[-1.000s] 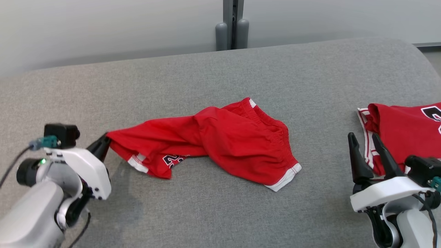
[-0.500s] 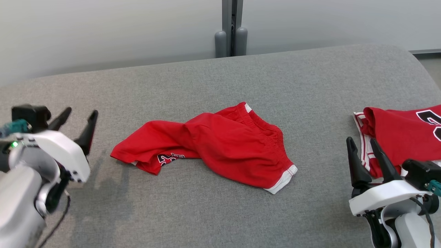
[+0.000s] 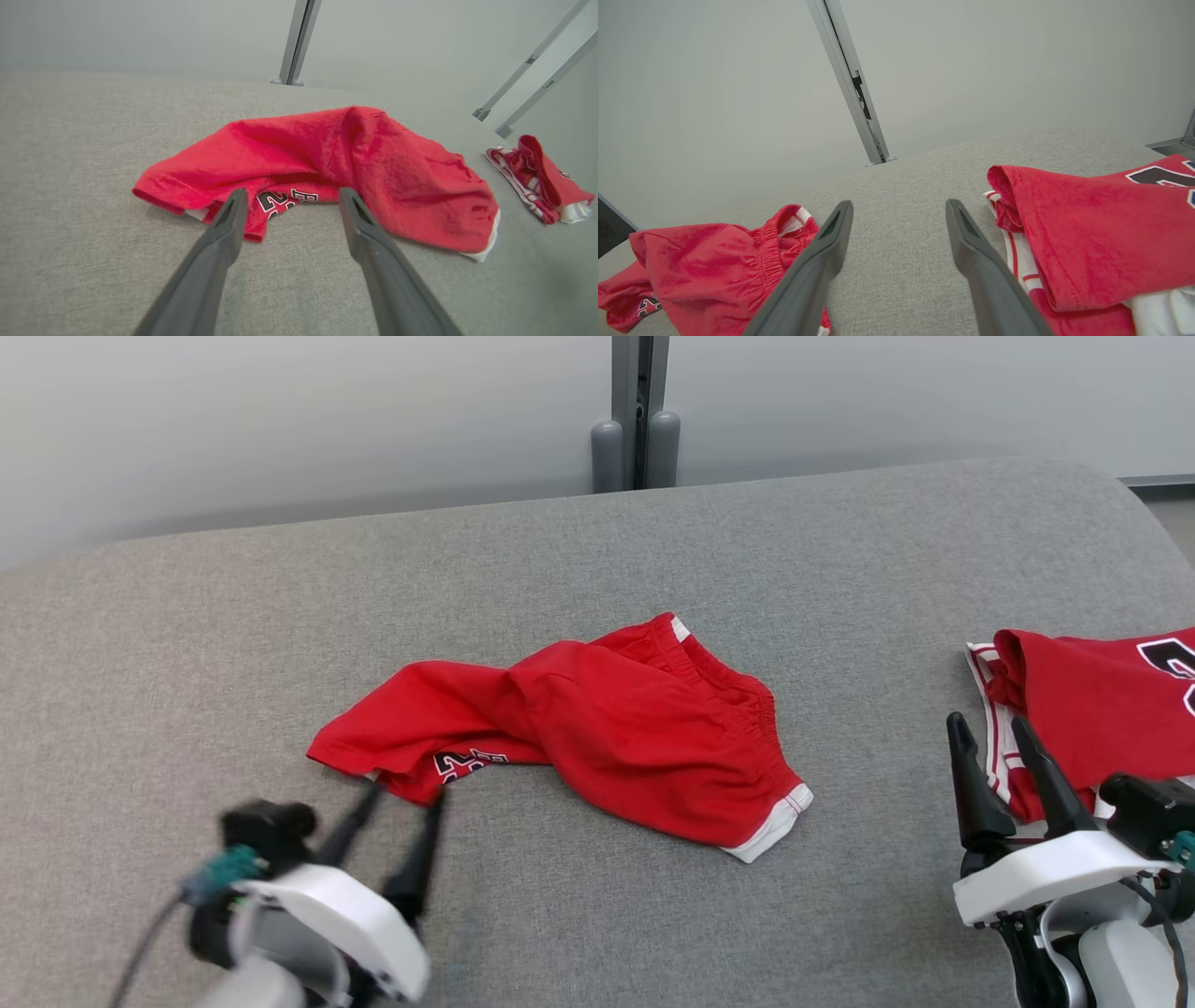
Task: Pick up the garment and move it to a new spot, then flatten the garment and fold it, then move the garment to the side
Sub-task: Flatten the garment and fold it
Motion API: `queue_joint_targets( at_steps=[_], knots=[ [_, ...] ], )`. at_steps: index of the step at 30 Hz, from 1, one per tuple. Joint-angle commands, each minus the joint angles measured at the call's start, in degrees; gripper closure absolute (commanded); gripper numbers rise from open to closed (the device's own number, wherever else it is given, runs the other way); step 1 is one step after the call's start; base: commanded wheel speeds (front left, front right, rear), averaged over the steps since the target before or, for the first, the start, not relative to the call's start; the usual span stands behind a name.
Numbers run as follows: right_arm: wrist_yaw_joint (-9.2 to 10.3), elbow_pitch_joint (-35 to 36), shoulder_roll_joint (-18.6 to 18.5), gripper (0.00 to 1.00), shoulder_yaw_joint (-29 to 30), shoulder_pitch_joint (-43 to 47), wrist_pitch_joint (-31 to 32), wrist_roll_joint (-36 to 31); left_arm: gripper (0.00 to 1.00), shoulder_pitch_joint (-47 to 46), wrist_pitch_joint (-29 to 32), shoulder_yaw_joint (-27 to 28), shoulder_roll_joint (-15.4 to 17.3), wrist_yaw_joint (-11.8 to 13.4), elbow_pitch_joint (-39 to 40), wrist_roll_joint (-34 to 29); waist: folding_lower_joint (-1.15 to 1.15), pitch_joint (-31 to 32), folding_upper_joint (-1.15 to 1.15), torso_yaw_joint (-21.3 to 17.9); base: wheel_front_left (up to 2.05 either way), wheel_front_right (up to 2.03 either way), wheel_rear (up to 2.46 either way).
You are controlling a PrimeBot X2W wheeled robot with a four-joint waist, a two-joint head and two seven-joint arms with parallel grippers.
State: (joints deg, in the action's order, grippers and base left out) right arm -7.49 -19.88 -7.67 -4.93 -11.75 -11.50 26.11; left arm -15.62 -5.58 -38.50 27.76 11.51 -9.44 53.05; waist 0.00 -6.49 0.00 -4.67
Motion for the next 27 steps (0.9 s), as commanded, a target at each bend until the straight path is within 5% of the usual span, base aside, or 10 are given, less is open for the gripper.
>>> queue_joint_targets(
  at_steps=[1, 11, 16, 27],
  knots=[
    [-0.01, 0.2, -0.5, 0.0, 0.2, 0.6, 0.1, -0.1, 0.0, 1.3, 0.0, -1.6, -1.8, -0.7, 0.8, 0.4, 0.0, -0.1, 0.0, 0.1, 0.0, 0.0, 0.0],
    [-0.01, 0.9, -0.3, 0.0, -0.4, -0.8, 0.9, -0.5, 0.0, -4.2, 3.8, -8.4, -7.6, -5.0, -6.3, -2.0, 0.0, -1.2, 0.0, -1.1, 0.0, 0.0, 0.0],
    [-0.01, 0.8, 0.0, 0.0, -0.9, -1.7, 0.8, -0.6, 0.0, -10.8, 7.4, -11.5, -11.8, -9.4, -17.2, -2.9, 0.0, -2.7, 0.0, -3.3, 0.0, 0.0, 0.0],
    [-0.01, -0.3, 0.4, 0.0, -1.0, -2.7, -0.2, -0.1, 0.0, -17.8, 8.4, -11.2, -18.0, -15.9, -31.8, 0.1, 0.0, -4.3, 0.0, -7.0, 0.0, 0.0, 0.0]
  ],
)
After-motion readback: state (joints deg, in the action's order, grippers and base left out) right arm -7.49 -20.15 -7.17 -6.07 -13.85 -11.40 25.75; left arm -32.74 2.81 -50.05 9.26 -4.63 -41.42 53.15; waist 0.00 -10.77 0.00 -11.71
